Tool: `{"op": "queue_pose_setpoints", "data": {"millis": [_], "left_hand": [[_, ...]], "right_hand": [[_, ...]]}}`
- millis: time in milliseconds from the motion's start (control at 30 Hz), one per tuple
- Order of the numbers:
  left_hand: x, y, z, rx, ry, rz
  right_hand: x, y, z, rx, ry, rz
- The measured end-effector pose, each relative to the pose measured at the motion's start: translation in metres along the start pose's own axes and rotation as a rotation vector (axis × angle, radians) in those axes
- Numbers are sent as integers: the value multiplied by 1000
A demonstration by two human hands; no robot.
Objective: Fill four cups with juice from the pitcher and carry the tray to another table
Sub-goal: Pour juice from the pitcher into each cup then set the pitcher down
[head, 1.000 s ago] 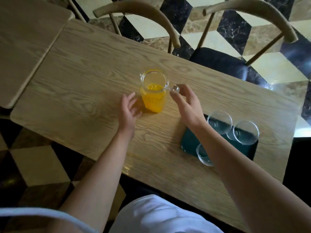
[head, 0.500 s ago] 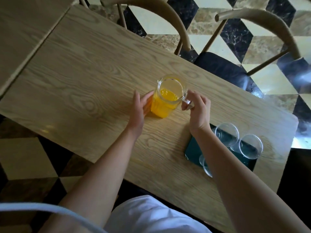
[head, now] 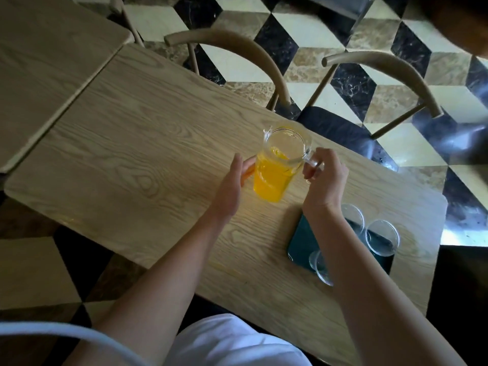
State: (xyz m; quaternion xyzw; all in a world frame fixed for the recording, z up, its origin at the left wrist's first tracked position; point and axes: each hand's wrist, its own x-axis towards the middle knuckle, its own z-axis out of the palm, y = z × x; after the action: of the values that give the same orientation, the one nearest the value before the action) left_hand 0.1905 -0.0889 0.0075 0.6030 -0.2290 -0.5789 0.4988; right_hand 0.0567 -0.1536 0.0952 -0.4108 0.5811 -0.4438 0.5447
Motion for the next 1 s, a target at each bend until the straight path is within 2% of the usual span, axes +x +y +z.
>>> {"op": "queue_pose_setpoints", "data": {"millis": [133, 400, 633, 767, 1000], "left_hand": [[-24, 25, 29, 89, -9, 169], [-82, 57, 110, 114, -315, 283], [-129, 26, 184, 50, -513, 177], [-152, -7, 218, 12, -543, 51], [-196, -62, 262, 108, -630, -86]], "right_hand": [[-19, -35, -26, 45, 43, -100], [-67, -87, -121, 77, 81, -179], [-119, -84, -215, 124, 143, -180], [-153, -70, -262, 128, 217, -157], [-203, -50, -336, 34, 270, -156]]}}
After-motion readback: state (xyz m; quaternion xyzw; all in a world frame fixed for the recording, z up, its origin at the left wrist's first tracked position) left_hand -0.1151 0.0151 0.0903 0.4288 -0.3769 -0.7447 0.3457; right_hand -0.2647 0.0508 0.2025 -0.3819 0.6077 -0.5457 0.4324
